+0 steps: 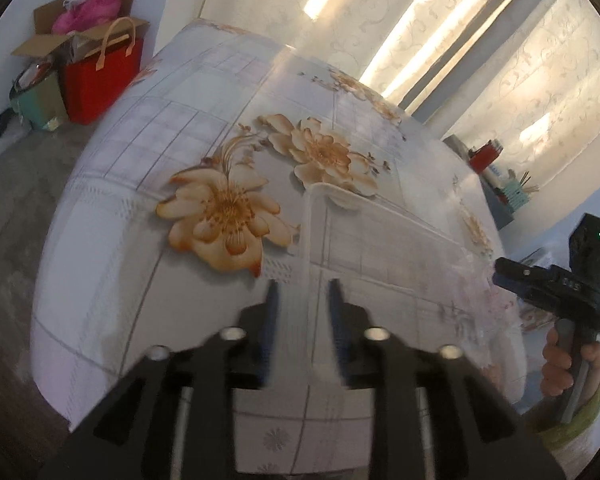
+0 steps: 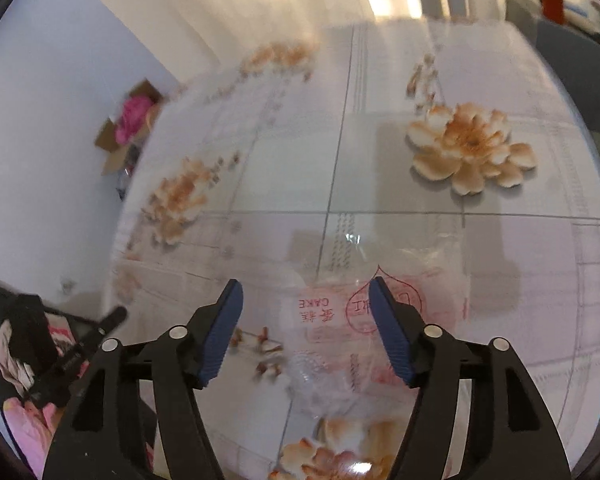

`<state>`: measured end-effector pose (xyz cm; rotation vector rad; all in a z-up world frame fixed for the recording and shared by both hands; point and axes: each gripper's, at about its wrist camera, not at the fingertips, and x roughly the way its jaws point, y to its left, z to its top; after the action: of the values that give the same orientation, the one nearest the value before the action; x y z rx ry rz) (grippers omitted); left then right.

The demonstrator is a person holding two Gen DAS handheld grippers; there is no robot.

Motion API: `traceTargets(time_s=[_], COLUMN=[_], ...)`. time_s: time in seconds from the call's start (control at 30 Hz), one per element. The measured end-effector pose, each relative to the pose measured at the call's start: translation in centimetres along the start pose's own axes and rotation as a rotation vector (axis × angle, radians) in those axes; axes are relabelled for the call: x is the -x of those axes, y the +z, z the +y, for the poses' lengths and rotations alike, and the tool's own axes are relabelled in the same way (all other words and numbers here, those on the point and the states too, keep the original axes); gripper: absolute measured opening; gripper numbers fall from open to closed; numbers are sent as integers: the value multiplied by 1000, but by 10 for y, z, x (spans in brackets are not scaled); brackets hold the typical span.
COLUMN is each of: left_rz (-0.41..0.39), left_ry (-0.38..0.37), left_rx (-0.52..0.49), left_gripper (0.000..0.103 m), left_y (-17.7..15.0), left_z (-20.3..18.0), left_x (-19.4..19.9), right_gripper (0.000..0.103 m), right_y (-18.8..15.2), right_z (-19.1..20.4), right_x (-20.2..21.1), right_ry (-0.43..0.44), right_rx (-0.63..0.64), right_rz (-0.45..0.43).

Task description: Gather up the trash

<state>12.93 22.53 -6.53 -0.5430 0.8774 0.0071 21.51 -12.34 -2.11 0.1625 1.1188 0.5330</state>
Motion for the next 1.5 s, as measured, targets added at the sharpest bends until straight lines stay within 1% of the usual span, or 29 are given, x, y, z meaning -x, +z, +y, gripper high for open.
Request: traceTargets(time_s=[0.1,0.17,0.23,0.3,0.37,0.43,0.47,0.53,0.6,0.7,0.77,0.83,0.87,0.97,1.0,1.03,1.07,1.1,1.13,1.17,1.2,1.27,1.3,1.4,1.43,1.47,1.5], left_rz=[-18,-27,-23,-14,3,15,19,22,22,28,37,54,60,55,43,27,-6,-29,-79,-99,-118,-146,-137,-37,-2,19,42], left_ry=[-9,-22,-39,-69,-115,-161,-174,-206,-239,-295,-339,-376,-400,-437,-448,-454,-457,-456,-444,-430,-396,-292,-246,-67,-6,27,42], left_rx=[9,16,25,36,46,41,35,19,16,2,-52,-112,-153,-264,-305,-325,-349,-359,-369,-371,-376,-404,-427,-491,-534,-563,-588], left_gripper=[38,39,39,39,40,46,47,55,59,63,66,71,72,76,76,76,76,76,77,77,77,77,77,76,72,69,63], left_y=[-4,-6,-10,-14,-21,-29,-32,-40,-48,-61,-72,-80,-85,-93,-92,-91,-85,-81,-69,-62,-51,-26,-14,11,16,17,16], left_z=[1,2,3,2,0,-6,-9,-16,-22,-34,-49,-62,-69,-82,-85,-85,-85,-83,-81,-80,-79,-79,-80,-83,-87,-86,-87], left_x=[6,10,12,13,15,16,17,19,22,23,24,25,27,38,45,50,58,63,70,72,72,63,52,13,-4,-13,-21], right_gripper=[67,67,67,67,67,67,67,67,67,67,67,67,67,67,67,67,67,67,67,67,67,67,67,67,67,67,67], right_y=[-11,-21,-32,-48,-62,-71,-76,-83,-89,-91,-93,-94,-95,-97,-98,-99,-101,-102,-103,-104,-105,-107,-108,-110,-111,-112,-112], right_z=[6,12,16,19,19,19,18,17,16,12,7,1,-1,-9,-13,-15,-20,-22,-25,-28,-30,-33,-34,-38,-40,-42,-42], right_x=[24,38,45,48,52,52,51,51,53,53,53,54,56,62,64,65,67,67,68,68,68,67,67,66,67,68,69], right_ry=[26,42,63,92,100,107,109,114,110,111,118,129,132,134,134,132,132,134,138,143,147,157,162,172,175,178,178], right_rx=[-3,-8,-25,-40,-51,-60,-66,-72,-73,-85,-100,-123,-128,-146,-152,-157,-168,-174,-181,-189,-193,-199,-200,-210,-213,-219,-221], right_rz=[-73,-112,-133,-135,-125,-113,-105,-91,-82,-83,-86,-90,-93,-112,-117,-120,-124,-126,-128,-130,-131,-129,-129,-127,-128,-130,-131])
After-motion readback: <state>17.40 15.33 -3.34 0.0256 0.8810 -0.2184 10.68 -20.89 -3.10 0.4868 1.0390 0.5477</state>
